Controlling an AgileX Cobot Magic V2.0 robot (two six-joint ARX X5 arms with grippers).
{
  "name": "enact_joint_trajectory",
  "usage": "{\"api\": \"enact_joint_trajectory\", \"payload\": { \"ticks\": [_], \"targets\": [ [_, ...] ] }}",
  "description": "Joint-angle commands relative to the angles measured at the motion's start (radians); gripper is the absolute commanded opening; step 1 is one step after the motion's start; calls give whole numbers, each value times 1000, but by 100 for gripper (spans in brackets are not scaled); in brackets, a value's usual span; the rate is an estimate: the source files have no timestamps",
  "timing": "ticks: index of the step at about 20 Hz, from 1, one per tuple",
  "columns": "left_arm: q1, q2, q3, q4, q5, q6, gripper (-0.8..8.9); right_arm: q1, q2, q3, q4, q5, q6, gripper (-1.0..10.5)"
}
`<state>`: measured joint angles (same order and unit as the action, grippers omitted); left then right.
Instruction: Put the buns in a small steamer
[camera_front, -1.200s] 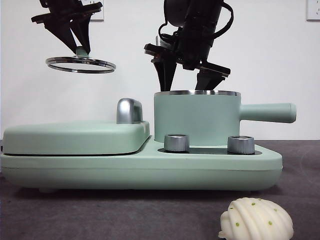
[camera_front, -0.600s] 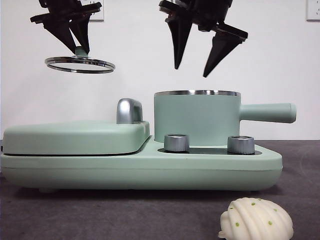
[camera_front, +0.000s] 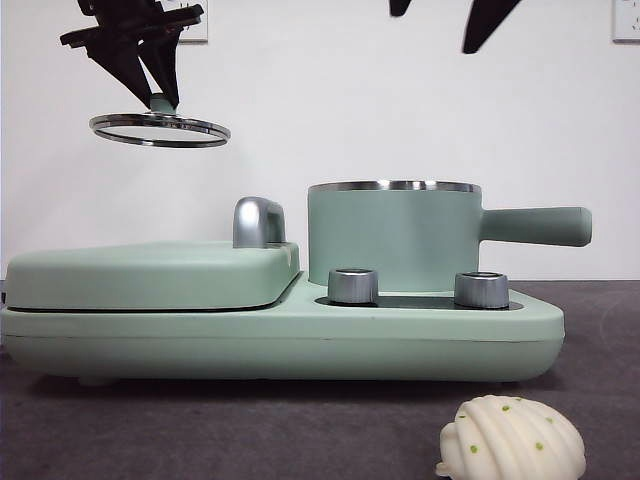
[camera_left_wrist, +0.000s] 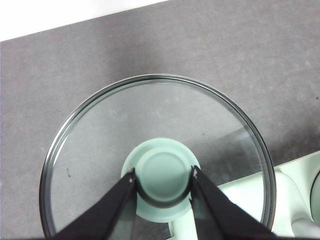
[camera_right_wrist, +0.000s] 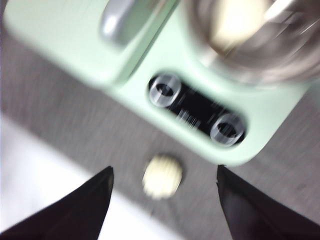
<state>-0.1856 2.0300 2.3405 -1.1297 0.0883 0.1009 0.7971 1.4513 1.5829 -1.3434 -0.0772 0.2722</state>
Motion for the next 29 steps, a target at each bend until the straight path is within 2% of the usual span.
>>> {"api": "enact_joint_trajectory", "payload": {
  "ticks": [1, 2, 6, 10, 13, 17, 21, 24, 26, 29],
  "targets": [
    [-2, 3, 43, 19, 6, -8, 56, 92, -30, -109, -76, 35, 81, 326],
    [-2, 3, 43, 19, 6, -8, 56, 139, -50, -180, -36, 65, 134, 326],
    [-2, 3, 43, 19, 6, -9, 56, 255, -79, -432, 203, 68, 272, 326],
    [-2, 3, 43, 21, 6, -9, 56, 296, -66, -633, 394, 72, 344, 326],
    [-2, 3, 43, 21, 6, -10, 56, 280, -52, -717, 491, 111, 349, 326],
    [-2, 3, 43, 21, 6, -11, 56, 228, -23, -736, 550, 111, 339, 326],
    [-2, 3, 43, 22, 6, -11, 56, 171, 4, -736, 600, 68, 293, 326],
    [-2, 3, 43, 22, 6, -12, 56, 121, 40, -736, 602, -4, 275, 326],
    [-2, 3, 43, 22, 6, -12, 56, 109, 54, -736, 610, 2, 258, 323],
    [-2, 3, 43, 22, 6, -12, 56, 109, 54, -735, 617, 0, 259, 182]
  ]
}}
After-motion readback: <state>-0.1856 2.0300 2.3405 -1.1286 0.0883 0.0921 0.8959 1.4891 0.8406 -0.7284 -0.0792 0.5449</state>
